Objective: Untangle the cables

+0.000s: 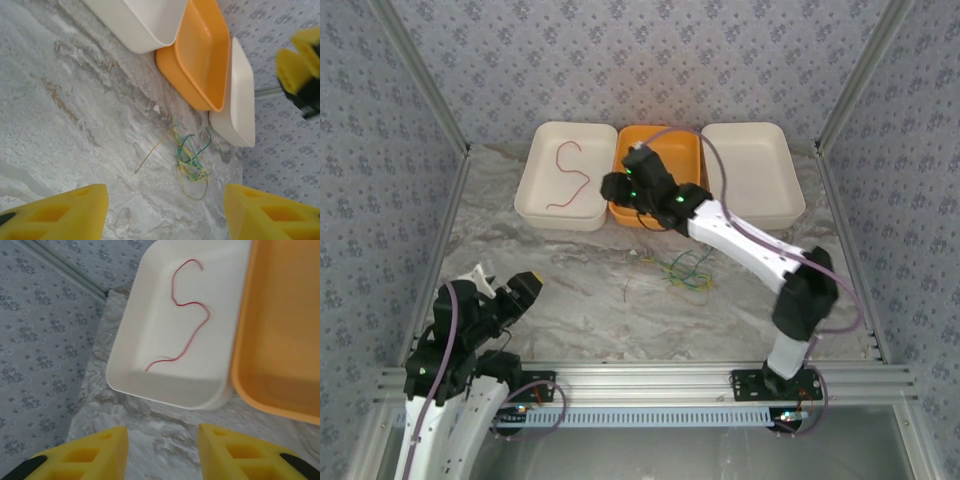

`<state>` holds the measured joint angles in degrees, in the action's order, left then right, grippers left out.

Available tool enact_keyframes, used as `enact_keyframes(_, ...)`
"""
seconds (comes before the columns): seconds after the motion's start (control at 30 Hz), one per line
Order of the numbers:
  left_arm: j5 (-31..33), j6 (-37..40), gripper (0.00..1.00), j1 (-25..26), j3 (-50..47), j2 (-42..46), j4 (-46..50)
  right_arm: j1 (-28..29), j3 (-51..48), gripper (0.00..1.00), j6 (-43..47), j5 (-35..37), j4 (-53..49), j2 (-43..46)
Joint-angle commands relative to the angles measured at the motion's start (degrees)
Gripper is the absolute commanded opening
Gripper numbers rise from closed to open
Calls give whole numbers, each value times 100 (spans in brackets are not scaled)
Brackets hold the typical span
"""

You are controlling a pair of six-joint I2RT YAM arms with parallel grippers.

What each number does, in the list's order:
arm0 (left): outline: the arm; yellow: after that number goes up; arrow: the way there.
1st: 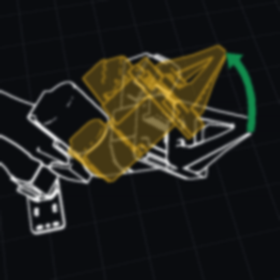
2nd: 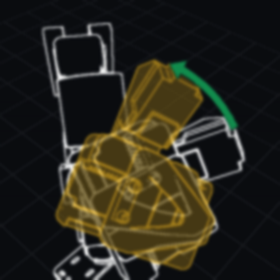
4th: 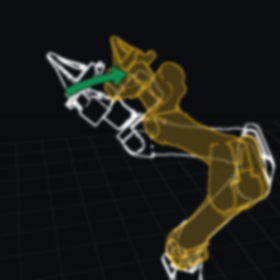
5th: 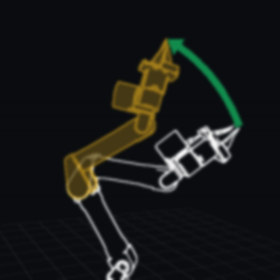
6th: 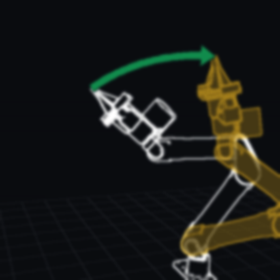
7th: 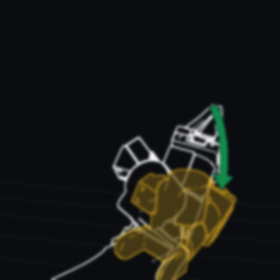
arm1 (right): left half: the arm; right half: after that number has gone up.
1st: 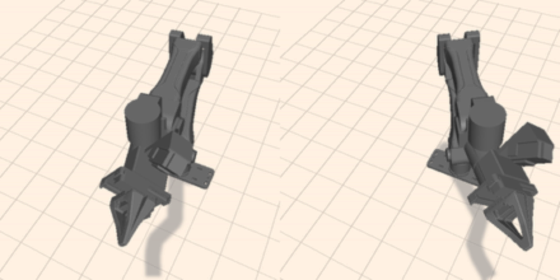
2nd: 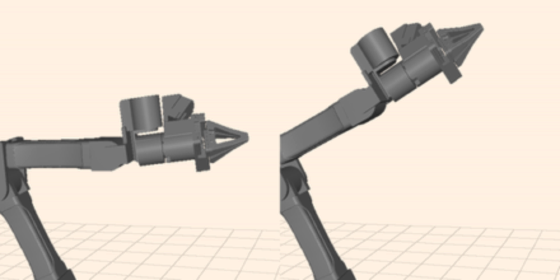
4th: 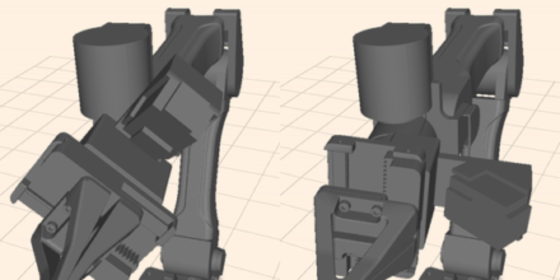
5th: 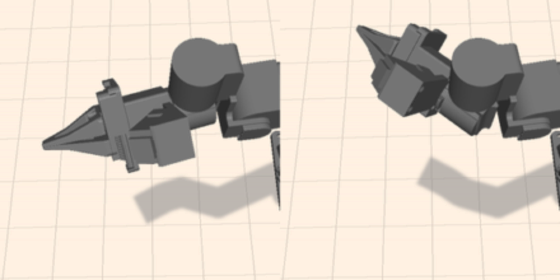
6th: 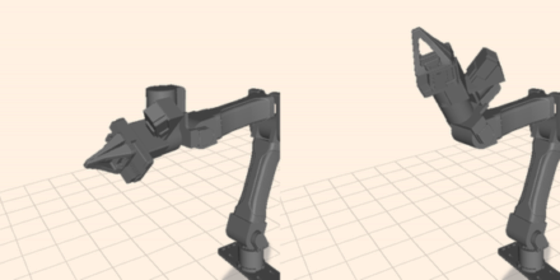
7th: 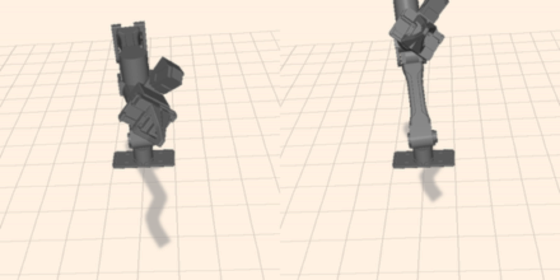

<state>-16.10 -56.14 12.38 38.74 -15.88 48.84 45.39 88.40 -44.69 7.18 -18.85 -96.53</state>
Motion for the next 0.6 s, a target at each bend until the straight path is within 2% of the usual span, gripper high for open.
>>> enact_keyframes(0.0, -350, -131, 60, 1, -209, -103, -267, -104, -1325, 42, -119, 799, -259, 737)
enact_keyframes(0.17, -593, -324, 55, 81, -697, -312, -904, -29, -3010, 42, -711, 1313, -858, 1905)
enact_keyframes(0.27, -500, -404, 53, 352, -921, -600, -1385, -38, -3681, 44, -711, 1433, -984, 2249)
enact_keyframes(0.43, 261, -424, 53, 1451, -1002, -1534, -2055, 24, -3893, 45, -116, 1351, -1088, 1875)
enact_keyframes(0.57, 1049, -394, 49, 2401, -840, -2583, -2498, 167, -3736, 44, 788, 1024, -679, 1385)
